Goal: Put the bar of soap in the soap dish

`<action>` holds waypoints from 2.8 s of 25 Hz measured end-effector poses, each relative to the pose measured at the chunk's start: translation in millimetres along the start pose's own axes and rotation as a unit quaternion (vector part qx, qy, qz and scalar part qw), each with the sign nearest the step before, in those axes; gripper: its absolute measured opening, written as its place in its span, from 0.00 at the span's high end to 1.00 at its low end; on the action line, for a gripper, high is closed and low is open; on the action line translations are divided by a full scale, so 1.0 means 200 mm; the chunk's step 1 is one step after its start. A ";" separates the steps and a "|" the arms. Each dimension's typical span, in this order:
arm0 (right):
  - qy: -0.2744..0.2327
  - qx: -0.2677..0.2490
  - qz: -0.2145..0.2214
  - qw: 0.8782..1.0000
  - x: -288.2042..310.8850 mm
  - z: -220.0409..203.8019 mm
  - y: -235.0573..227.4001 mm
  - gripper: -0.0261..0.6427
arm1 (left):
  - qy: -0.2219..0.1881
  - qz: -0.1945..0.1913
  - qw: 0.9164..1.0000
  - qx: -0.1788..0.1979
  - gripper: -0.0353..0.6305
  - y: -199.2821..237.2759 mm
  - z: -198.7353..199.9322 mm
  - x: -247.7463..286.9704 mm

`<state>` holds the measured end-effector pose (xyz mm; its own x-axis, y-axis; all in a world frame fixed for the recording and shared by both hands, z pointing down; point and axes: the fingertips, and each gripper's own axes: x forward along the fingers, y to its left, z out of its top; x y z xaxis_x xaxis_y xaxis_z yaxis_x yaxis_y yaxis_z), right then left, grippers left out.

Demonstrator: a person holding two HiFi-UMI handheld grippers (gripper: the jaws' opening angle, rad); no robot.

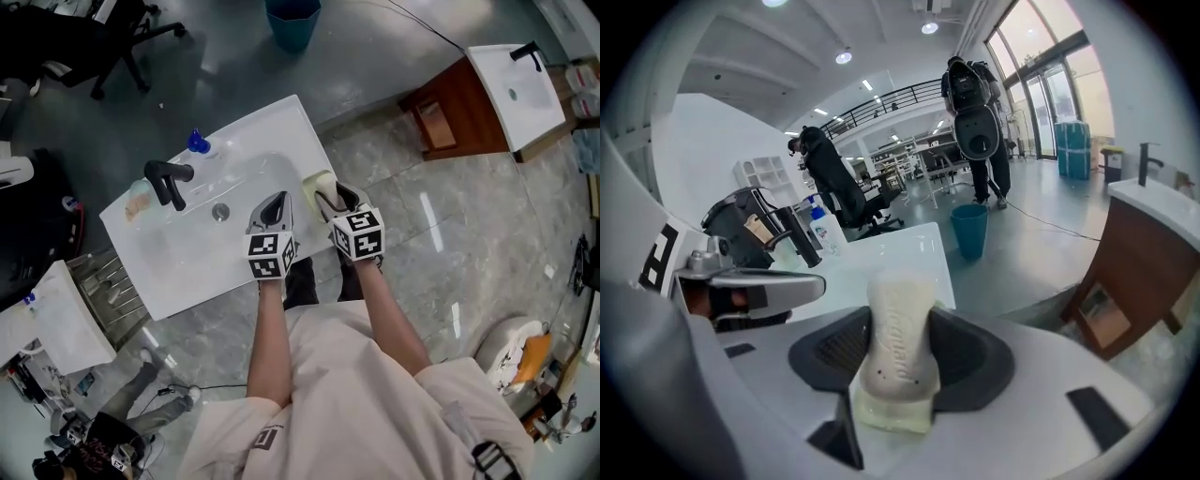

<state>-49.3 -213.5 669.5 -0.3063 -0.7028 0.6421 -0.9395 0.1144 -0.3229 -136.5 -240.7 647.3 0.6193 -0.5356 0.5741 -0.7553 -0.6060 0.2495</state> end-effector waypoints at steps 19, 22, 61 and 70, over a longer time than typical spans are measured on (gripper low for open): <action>0.092 -0.047 -0.058 0.993 0.11 -0.16 0.00 0.67 | 0.005 -0.003 1.000 -0.008 0.94 0.03 -0.05 0.00; 0.101 -0.045 -0.067 0.992 0.12 -0.15 0.00 0.66 | 0.005 -0.003 1.000 -0.010 0.94 0.03 -0.05 0.00; 0.021 -0.108 0.041 0.993 -0.10 0.08 -0.14 0.67 | -0.037 0.105 0.993 -0.042 0.94 -0.04 0.02 -0.07; 0.033 -0.139 0.124 0.982 -0.12 0.12 -0.22 0.67 | -0.063 0.174 0.980 -0.068 0.94 -0.06 0.02 -0.15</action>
<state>3.6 -219.3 652.0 -0.5313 -0.5838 0.6140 -0.8378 0.4697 -0.2783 -144.0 -219.5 624.4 0.3351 -0.7698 0.5433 -0.9415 -0.2954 0.1622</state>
